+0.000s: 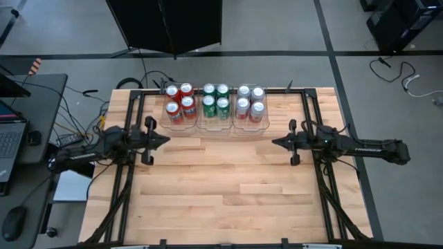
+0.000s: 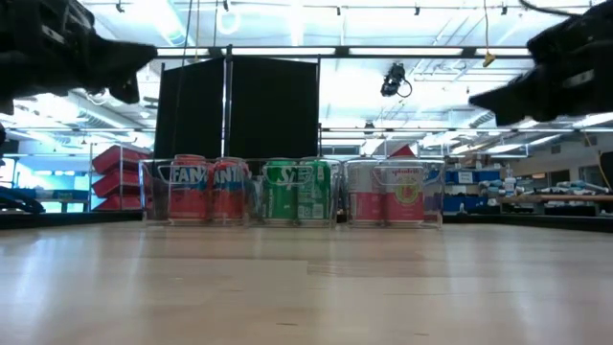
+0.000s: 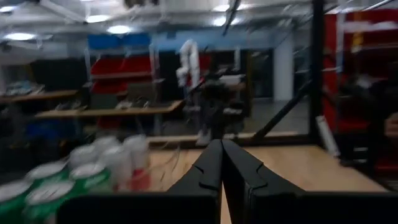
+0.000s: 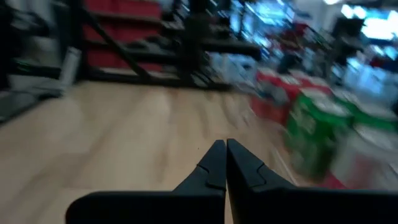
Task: Sort soda cans
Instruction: Return to Home Position
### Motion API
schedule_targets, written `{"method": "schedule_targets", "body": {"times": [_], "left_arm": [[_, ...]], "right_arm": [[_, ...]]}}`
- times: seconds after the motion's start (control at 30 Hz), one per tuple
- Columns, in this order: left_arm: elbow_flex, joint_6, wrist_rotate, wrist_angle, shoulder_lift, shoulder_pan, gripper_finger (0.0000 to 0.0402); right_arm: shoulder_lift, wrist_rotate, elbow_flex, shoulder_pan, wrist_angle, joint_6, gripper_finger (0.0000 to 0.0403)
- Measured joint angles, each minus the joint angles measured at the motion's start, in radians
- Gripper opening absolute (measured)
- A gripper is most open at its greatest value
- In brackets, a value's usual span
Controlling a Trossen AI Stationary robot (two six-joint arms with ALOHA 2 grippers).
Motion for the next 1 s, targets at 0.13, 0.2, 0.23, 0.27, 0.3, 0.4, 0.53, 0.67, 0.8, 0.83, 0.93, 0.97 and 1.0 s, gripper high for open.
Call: {"method": "schedule_targets", "body": {"times": [0.13, 0.2, 0.23, 0.27, 0.3, 0.4, 0.53, 0.67, 0.8, 0.83, 0.93, 0.97, 1.0], "left_arm": [[0.0, 0.014, 0.01, 0.02, 0.0, -0.047, 0.0004], [0.0, 0.031, 0.001, 0.028, 0.0, -0.065, 0.0003], [0.0, 0.033, -0.018, 0.039, 0.0, -0.073, 0.0004], [0.0, 0.034, -0.037, 0.044, 0.0, -0.08, 0.0004], [0.0, 0.037, -0.058, 0.044, 0.0, -0.084, 0.0004], [0.0, 0.039, -0.086, 0.042, 0.0, -0.086, 0.0004], [0.0, 0.039, -0.092, 0.031, 0.0, -0.086, 0.0006], [0.0, 0.03, -0.092, -0.017, 0.0, -0.086, 0.0007], [0.0, -0.014, -0.092, -0.058, 0.0, -0.086, 0.0007], [0.0, -0.015, -0.092, -0.06, 0.0, -0.086, 0.0007], [0.0, 0.009, -0.092, -0.059, 0.0, -0.086, 0.0007], [0.0, 0.019, -0.097, -0.055, 0.0, -0.086, 0.0007], [0.0, 0.027, -0.109, -0.049, 0.0, -0.086, 0.0007]], "right_arm": [[-0.035, -0.09, 0.0, 0.0, 0.038, -0.026, 0.0], [-0.057, -0.076, 0.0, 0.0, 0.029, -0.038, 0.0], [-0.066, -0.057, 0.0, 0.0, 0.03, -0.046, 0.0], [-0.072, -0.029, 0.0, -0.001, 0.029, -0.056, 0.0], [-0.075, 0.003, 0.0, -0.003, 0.027, -0.064, 0.0], [-0.076, 0.055, 0.0, -0.009, 0.023, -0.074, 0.0], [-0.076, 0.092, 0.0, -0.015, 0.02, -0.039, 0.0], [-0.075, 0.095, 0.0, -0.014, -0.044, -0.039, 0.0], [-0.06, 0.105, 0.0, -0.014, -0.079, 0.125, 0.0], [-0.058, 0.118, 0.0, -0.014, -0.066, 0.148, 0.0], [-0.051, 0.122, 0.0, -0.014, -0.058, 0.142, 0.0], [-0.05, 0.122, 0.0, -0.014, -0.059, 0.135, 0.0], [-0.051, 0.122, 0.0, -0.014, -0.059, 0.124, 0.0]]}}
